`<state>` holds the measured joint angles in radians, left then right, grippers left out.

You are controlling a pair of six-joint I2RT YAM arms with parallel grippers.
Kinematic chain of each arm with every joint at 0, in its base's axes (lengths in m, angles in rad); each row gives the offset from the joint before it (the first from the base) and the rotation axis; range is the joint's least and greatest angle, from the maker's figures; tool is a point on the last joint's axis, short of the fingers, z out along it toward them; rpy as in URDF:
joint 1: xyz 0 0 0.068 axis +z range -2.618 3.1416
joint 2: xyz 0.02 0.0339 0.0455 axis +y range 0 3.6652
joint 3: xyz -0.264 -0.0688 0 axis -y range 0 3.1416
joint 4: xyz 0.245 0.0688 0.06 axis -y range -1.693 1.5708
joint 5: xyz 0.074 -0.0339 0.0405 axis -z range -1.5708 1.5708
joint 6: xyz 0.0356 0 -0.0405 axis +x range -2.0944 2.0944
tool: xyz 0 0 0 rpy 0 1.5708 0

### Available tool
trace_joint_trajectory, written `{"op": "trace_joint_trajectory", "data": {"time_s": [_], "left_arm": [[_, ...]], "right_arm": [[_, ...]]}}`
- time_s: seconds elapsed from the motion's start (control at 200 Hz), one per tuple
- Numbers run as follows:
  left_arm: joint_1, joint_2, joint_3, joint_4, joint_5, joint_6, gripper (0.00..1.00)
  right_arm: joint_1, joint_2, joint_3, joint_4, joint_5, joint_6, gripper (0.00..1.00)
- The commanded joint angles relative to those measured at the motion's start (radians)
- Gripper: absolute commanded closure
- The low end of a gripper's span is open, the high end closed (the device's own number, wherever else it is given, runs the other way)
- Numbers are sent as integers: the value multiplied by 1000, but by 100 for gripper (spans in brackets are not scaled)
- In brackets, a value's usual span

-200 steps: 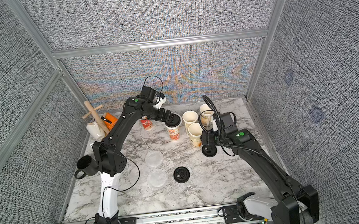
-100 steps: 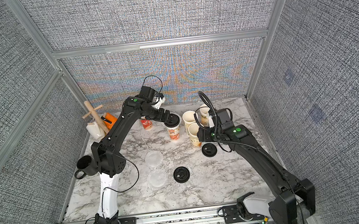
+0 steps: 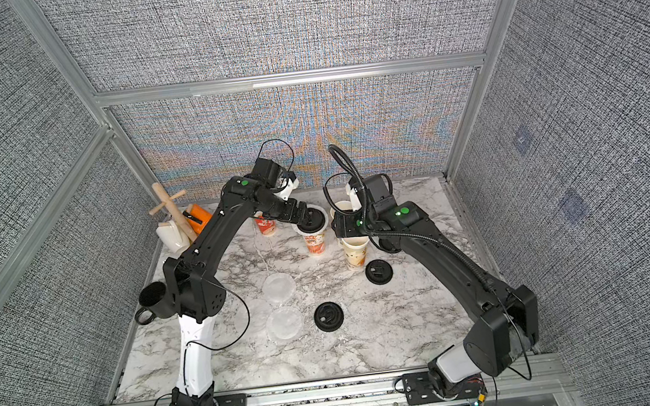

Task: Put the leak-proof paper on the milk tea cups
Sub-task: Secure the cup lid on the cup.

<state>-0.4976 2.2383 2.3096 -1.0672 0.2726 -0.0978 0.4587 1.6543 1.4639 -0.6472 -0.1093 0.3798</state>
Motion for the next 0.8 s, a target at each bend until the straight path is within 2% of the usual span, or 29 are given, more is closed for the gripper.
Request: {"op": "trace_joint_trajectory", "data": {"time_s": [0.0, 0.31, 0.395, 0.535, 0.791], "left_arm": [[0, -5, -16, -21, -9, 17, 7], [1, 2, -26, -26, -19, 18, 8], [1, 4, -25, -44, -27, 19, 7], [0, 12, -30, -68, -34, 26, 8], [1, 2, -71, -51, -30, 24, 9]], "right_arm": [[9, 38, 36, 41, -1, 11, 24], [36, 182, 142, 66, 6, 55, 31], [50, 223, 176, 70, 5, 64, 37], [64, 271, 219, 76, 6, 85, 54], [65, 300, 251, 77, 26, 96, 63]]}}
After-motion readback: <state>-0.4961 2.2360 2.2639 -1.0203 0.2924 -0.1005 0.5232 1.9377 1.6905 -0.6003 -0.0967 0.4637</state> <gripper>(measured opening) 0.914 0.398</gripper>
